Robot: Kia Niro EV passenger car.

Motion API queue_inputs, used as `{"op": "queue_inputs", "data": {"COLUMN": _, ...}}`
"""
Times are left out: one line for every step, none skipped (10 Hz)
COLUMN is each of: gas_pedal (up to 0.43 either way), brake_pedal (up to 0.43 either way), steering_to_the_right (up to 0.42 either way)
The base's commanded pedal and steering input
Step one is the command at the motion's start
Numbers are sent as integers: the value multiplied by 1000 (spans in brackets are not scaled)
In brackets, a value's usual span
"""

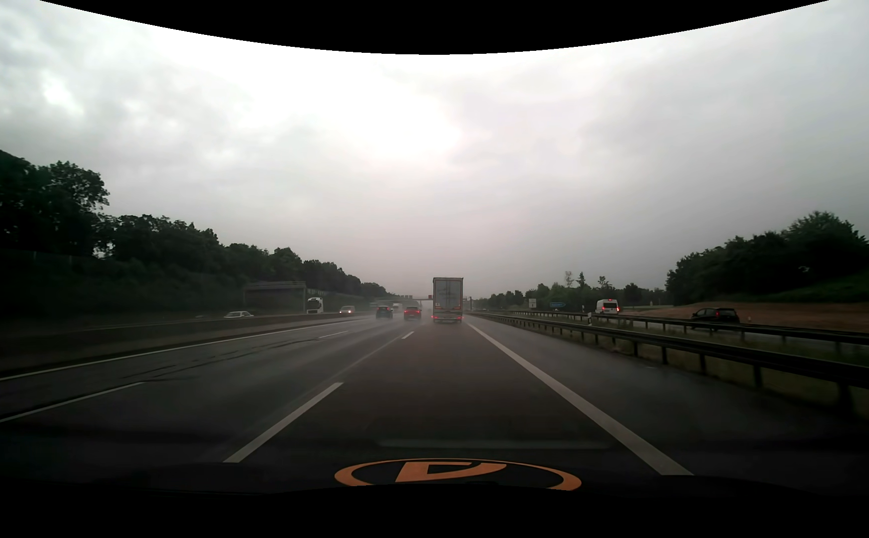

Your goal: Follow the waypoints while adhering to traffic rules and regulations

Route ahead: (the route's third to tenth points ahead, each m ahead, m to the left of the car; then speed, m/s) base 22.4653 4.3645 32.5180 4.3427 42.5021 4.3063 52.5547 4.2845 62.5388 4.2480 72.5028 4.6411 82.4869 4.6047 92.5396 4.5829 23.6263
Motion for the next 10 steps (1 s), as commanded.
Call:
{"op": "queue_inputs", "data": {"gas_pedal": 98, "brake_pedal": 0, "steering_to_the_right": -3}}
{"op": "queue_inputs", "data": {"gas_pedal": 98, "brake_pedal": 0, "steering_to_the_right": -2}}
{"op": "queue_inputs", "data": {"gas_pedal": 98, "brake_pedal": 0, "steering_to_the_right": -3}}
{"op": "queue_inputs", "data": {"gas_pedal": 98, "brake_pedal": 0, "steering_to_the_right": -3}}
{"op": "queue_inputs", "data": {"gas_pedal": 87, "brake_pedal": 0, "steering_to_the_right": -3}}
{"op": "queue_inputs", "data": {"gas_pedal": 87, "brake_pedal": 0, "steering_to_the_right": -3}}
{"op": "queue_inputs", "data": {"gas_pedal": 87, "brake_pedal": 0, "steering_to_the_right": -3}}
{"op": "queue_inputs", "data": {"gas_pedal": 98, "brake_pedal": 0, "steering_to_the_right": -3}}
{"op": "queue_inputs", "data": {"gas_pedal": 110, "brake_pedal": 0, "steering_to_the_right": -3}}
{"op": "queue_inputs", "data": {"gas_pedal": 118, "brake_pedal": 0, "steering_to_the_right": -2}}
